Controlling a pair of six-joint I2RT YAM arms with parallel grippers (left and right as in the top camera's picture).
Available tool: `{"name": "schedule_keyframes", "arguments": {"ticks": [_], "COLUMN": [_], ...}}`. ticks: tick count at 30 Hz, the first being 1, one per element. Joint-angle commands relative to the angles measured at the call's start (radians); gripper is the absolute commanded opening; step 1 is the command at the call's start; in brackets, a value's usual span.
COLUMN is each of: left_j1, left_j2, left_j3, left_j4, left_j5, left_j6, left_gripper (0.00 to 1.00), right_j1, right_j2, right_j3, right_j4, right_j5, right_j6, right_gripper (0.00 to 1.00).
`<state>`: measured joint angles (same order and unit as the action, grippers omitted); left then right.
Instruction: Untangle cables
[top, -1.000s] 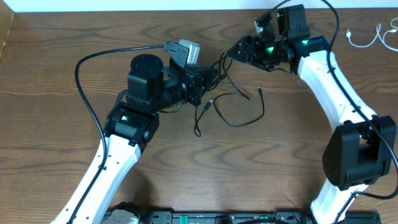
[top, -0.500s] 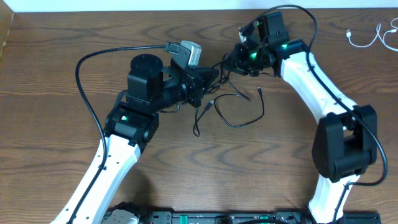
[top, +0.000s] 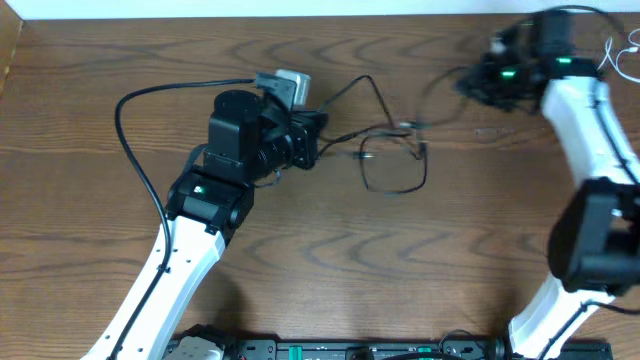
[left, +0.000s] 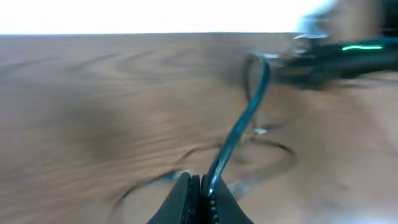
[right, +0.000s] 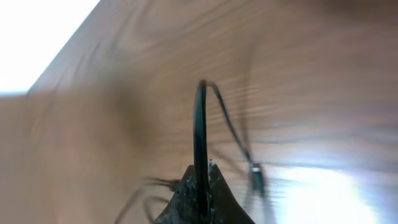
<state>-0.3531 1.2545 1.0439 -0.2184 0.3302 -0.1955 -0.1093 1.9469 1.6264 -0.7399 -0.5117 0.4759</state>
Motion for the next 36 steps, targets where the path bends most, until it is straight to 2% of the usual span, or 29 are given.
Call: {"name": "schedule_keyframes", "arguments": {"ticks": [1, 4, 6, 13, 19, 25, 31, 36], "left_j1": [0.01, 0.01, 0.01, 0.01, 0.01, 0.01, 0.01, 0.01], "left_j2": [-0.014, -0.013, -0.013, -0.012, -0.012, 0.0, 0.017, 0.019], "left_j3": [0.008, 0.008, 0.008, 0.008, 0.008, 0.008, 0.007, 0.007], "left_j4": [-0.037, -0.058, -0.057, -0.05, -0.058, -0.074, -0.133, -0.174], "left_j5": [-0.386, -0.535, -0.563, -0.555, -0.478, -0.392, -0.314, -0.314], "left_j6": [0.019, 0.019, 0.019, -0.005, -0.035, -0.053, -0.059, -0.08], "left_gripper": [0.08, 0.08, 0.08, 0.08, 0.08, 0.08, 0.08, 0.08], "right_j1": [-0.075, -0.12, -0.131, -0.082, -0.024, 0.017, 0.051, 0.074], "right_j2": [-0.047, -0.047, -0.047, -0.047, -0.047, -0.047, -0.047, -0.047], "right_j3": [0.005, 0.002, 0.002, 0.002, 0.0, -0.014, -0.062, -0.116], "right_j4": [-0.044, -0.092, -0.1, -0.123, -0.198, -0.203, -0.179, -0.15], "right_j5": [0.15, 0.216, 0.212, 0.081, 0.172, 0.244, 0.244, 0.168], "right_j6": [-0.051, -0.067, -0.096, -0.33, -0.396, -0.452, -0.507, -0.507], "right_gripper": [0.01, 0.01, 0.01, 0.01, 0.01, 0.02, 0.22, 0.48]}}
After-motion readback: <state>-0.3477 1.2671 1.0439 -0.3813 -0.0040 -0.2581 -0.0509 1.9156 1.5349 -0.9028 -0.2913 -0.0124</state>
